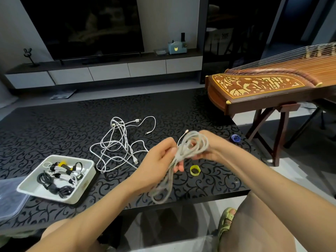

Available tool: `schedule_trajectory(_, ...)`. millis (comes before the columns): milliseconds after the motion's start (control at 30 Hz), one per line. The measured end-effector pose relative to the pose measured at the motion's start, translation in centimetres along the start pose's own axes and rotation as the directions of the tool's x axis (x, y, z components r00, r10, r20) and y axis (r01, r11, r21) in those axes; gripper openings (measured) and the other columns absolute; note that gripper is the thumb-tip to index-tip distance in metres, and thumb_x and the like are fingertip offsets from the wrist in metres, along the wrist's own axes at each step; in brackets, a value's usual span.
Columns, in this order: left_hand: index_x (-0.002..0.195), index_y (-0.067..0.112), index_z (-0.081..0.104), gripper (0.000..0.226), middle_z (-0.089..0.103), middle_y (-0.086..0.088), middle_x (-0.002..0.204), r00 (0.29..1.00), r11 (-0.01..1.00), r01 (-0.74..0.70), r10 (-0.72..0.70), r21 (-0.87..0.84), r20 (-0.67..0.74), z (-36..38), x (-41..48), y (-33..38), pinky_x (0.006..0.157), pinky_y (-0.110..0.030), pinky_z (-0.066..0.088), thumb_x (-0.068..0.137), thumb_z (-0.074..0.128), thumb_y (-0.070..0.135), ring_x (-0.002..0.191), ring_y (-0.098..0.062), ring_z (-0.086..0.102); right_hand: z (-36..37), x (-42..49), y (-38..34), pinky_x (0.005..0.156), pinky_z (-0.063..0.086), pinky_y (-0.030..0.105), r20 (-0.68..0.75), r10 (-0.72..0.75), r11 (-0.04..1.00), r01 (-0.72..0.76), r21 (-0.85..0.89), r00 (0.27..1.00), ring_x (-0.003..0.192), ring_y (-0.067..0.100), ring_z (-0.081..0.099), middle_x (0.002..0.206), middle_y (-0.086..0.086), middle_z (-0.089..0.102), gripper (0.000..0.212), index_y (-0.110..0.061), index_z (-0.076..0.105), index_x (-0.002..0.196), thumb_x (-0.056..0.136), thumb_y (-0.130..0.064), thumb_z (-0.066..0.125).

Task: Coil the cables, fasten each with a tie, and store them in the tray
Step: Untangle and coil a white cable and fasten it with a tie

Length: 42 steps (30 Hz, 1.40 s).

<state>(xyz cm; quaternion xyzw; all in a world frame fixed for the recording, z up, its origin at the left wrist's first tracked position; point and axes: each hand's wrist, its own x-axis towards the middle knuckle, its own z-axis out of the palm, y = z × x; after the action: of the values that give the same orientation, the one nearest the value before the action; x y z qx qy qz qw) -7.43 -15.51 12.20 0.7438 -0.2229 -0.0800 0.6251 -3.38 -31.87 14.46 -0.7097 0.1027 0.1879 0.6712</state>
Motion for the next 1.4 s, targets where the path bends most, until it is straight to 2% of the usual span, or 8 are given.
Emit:
schedule_trajectory(200, 0.071, 0.016, 0.048, 0.019, 0.056, -0.013, 0.068, 0.981, 0.827, 0.191, -0.169, -0.528, 0.091, -0.2, -0.3, -1.4, 0.054, -0.023, 0.044, 0.089, 0.051, 0.016, 0.054, -0.021, 0.050, 0.5, 0.0, 3.4, 0.029, 0.033, 0.013, 0.108, 0.248, 0.884, -0.271, 0.380, 0.963, 0.025, 0.003, 0.028, 0.042, 0.001, 0.036, 0.036, -0.006, 0.047, 0.072, 0.092, 0.011, 0.023)
schedule_trajectory(400, 0.107, -0.002, 0.050, 0.035, 0.065, -0.013, 0.069, 0.969, 0.902, 0.246, -0.241, -0.356, 0.058, -1.1, -1.2, -1.9, 0.060, -0.023, 0.049, 0.081, 0.065, 0.014, 0.058, -0.020, 0.057, -0.1, -1.3, 5.3, 0.026, 0.029, 0.013, 0.142, 0.434, 0.781, -0.450, 0.434, 0.890, 0.025, 0.004, 0.021, 0.047, 0.003, 0.038, 0.025, -0.008, 0.038, 0.068, 0.091, 0.000, 0.034)
schedule_trajectory(633, 0.091, 0.001, 0.064, 0.006, 0.067, -0.012, 0.071, 0.964, 0.918, 0.254, -0.264, -0.305, 0.009, -1.5, -1.2, -0.9, 0.060, -0.023, 0.053, 0.089, 0.060, 0.004, 0.059, -0.018, 0.064, 0.6, -3.5, 6.7, 0.033, 0.035, 0.018, 0.317, 0.414, 0.790, -0.510, 0.340, 0.853, 0.030, 0.010, 0.027, 0.050, 0.004, 0.040, 0.024, -0.011, 0.039, 0.061, 0.085, -0.006, 0.037)
schedule_trajectory(867, 0.082, 0.001, 0.064, 0.015, 0.065, -0.014, 0.068, 0.954, 0.856, 0.275, -0.299, -0.438, 0.015, -2.0, -1.2, 0.7, 0.054, -0.021, 0.052, 0.073, 0.066, 0.012, 0.054, -0.017, 0.062, 1.7, -3.9, 4.6, 0.062, 0.057, 0.035, -0.006, 0.160, 0.975, -0.157, 0.160, 0.987, 0.062, 0.023, 0.064, 0.077, 0.011, 0.067, 0.017, -0.005, 0.056, 0.089, 0.094, -0.009, 0.041)
schedule_trajectory(967, 0.084, -0.001, 0.062, 0.014, 0.066, -0.014, 0.068, 0.964, 0.883, 0.232, -0.265, -0.408, -0.026, -1.7, -1.3, 0.7, 0.053, -0.021, 0.051, 0.073, 0.067, 0.008, 0.053, -0.017, 0.061, 2.0, -3.9, 4.0, 0.076, 0.047, 0.022, -0.148, -0.189, 0.981, 0.179, -0.080, 0.971, 0.087, 0.005, 0.063, 0.099, -0.008, 0.067, 0.023, -0.025, 0.061, 0.105, 0.096, -0.016, 0.042)
schedule_trajectory(1033, 0.083, 0.000, 0.062, 0.014, 0.066, -0.015, 0.068, 0.969, 0.887, 0.204, -0.243, -0.415, -0.043, -1.6, -1.3, 0.6, 0.054, -0.021, 0.051, 0.072, 0.068, 0.007, 0.053, -0.017, 0.061, 2.1, -4.5, 3.7, 0.080, 0.043, 0.014, -0.052, -0.339, 0.938, 0.333, -0.100, 0.939, 0.094, -0.004, 0.060, 0.100, -0.015, 0.069, 0.033, -0.029, 0.067, 0.102, 0.092, -0.007, 0.045)
schedule_trajectory(1233, 0.085, 0.004, 0.064, 0.016, 0.070, -0.013, 0.071, 0.984, 0.895, 0.150, -0.176, -0.419, -0.024, -1.3, -1.1, 0.4, 0.057, -0.020, 0.052, 0.072, 0.069, 0.010, 0.058, -0.016, 0.065, 2.9, -5.6, 3.9, 0.069, 0.051, 0.016, 0.090, -0.437, 0.897, 0.426, 0.119, 0.895, 0.072, 0.010, 0.067, 0.077, 0.004, 0.071, 0.024, -0.006, 0.069, 0.093, 0.087, 0.008, 0.051)
schedule_trajectory(1400, 0.093, -0.002, 0.056, 0.024, 0.072, -0.016, 0.080, 0.992, 0.919, 0.122, -0.130, -0.374, 0.005, -1.5, -1.3, 0.9, 0.067, -0.025, 0.056, 0.078, 0.071, 0.010, 0.070, -0.020, 0.069, 2.4, -5.0, 3.8, 0.051, 0.048, 0.024, 0.061, -0.439, 0.898, 0.440, -0.006, 0.896, 0.054, 0.016, 0.056, 0.066, 0.008, 0.066, 0.020, -0.013, 0.075, 0.086, 0.091, -0.007, 0.057)
